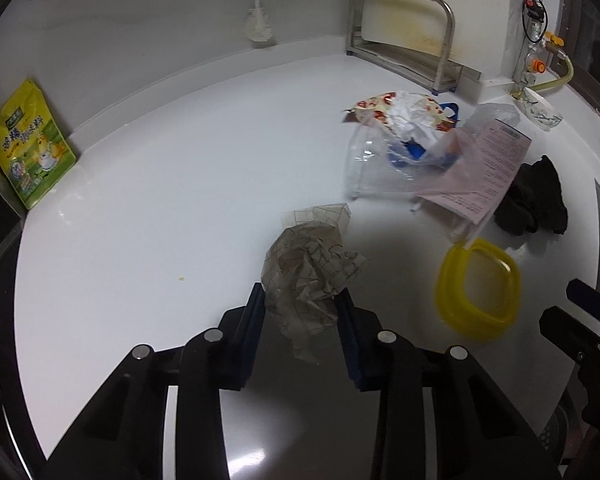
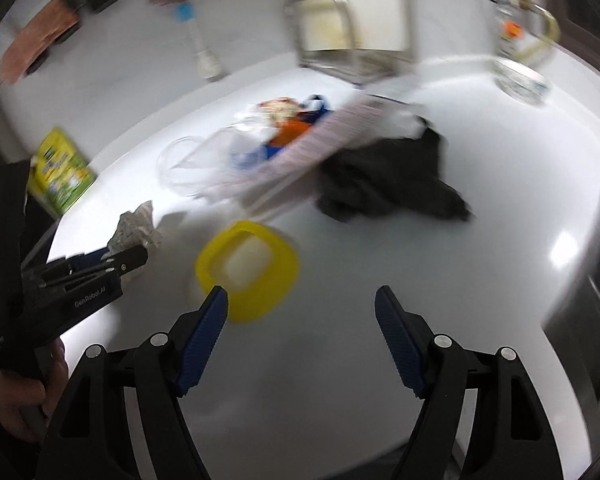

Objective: Collect trash
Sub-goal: 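Reach the left tool to the crumpled paper and close on it, then lift the crumpled paper with the left tool while the right tool grasps the yellow lid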

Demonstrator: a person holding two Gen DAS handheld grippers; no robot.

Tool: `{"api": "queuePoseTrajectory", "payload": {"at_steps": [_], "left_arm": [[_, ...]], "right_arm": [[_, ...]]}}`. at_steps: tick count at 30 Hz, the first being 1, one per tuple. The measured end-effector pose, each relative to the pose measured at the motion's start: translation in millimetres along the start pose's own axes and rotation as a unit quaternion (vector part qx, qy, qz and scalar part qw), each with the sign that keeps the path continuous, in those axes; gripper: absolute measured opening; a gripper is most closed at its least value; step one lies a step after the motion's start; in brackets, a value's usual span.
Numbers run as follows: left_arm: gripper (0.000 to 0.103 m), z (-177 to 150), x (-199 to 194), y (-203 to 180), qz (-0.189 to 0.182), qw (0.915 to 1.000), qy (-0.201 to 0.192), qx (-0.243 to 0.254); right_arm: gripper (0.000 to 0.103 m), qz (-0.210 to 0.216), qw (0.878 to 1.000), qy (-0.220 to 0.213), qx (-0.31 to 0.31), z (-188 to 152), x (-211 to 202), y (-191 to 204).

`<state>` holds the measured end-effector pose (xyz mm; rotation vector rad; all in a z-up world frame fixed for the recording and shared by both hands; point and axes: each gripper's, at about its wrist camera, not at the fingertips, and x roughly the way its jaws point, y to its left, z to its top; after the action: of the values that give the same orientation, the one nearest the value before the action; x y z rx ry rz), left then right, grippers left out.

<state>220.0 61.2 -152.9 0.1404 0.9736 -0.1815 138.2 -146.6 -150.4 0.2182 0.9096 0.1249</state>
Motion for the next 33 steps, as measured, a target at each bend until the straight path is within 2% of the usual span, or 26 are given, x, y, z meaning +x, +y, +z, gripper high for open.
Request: {"api": "queuePoseTrajectory", "payload": {"at_steps": [7, 13, 19, 25, 26, 27, 33], "left_arm": [[0.028, -4, -4, 17, 0.014, 0.9999, 0.002, -0.004], [0.027, -6, -9, 23, 0.016, 0.9999, -0.005, -0.003], [0.027, -5, -11, 27, 0.009, 0.9999, -0.004, -0.009], [0.027, -5, -14, 29, 0.008, 0.9999, -0.007, -0.009], [0.027, -6, -14, 29, 0.007, 0.9999, -0.007, -0.010], [0.027, -6, -14, 29, 0.007, 0.9999, -0.007, -0.010], [0.027, -6, -15, 29, 0.005, 0.9999, -0.006, -0.009]], "right_arm": [[0.077, 0.015, 0.993, 0.014, -0.118, 13, 26, 17], [0.077, 0.034, 0.985, 0.025, -0.170, 17, 41, 20], [0.078, 0.025, 0.975, 0.030, -0.220, 19, 53, 30], [0.077, 0.036, 0.970, 0.020, -0.238, 20, 57, 33], [0.076, 0.038, 0.971, 0.019, -0.237, 19, 57, 33], [0.069, 0.040, 0.971, 0.022, -0.237, 18, 57, 33], [0.068, 0.035, 0.974, 0.023, -0.224, 15, 53, 35]]}}
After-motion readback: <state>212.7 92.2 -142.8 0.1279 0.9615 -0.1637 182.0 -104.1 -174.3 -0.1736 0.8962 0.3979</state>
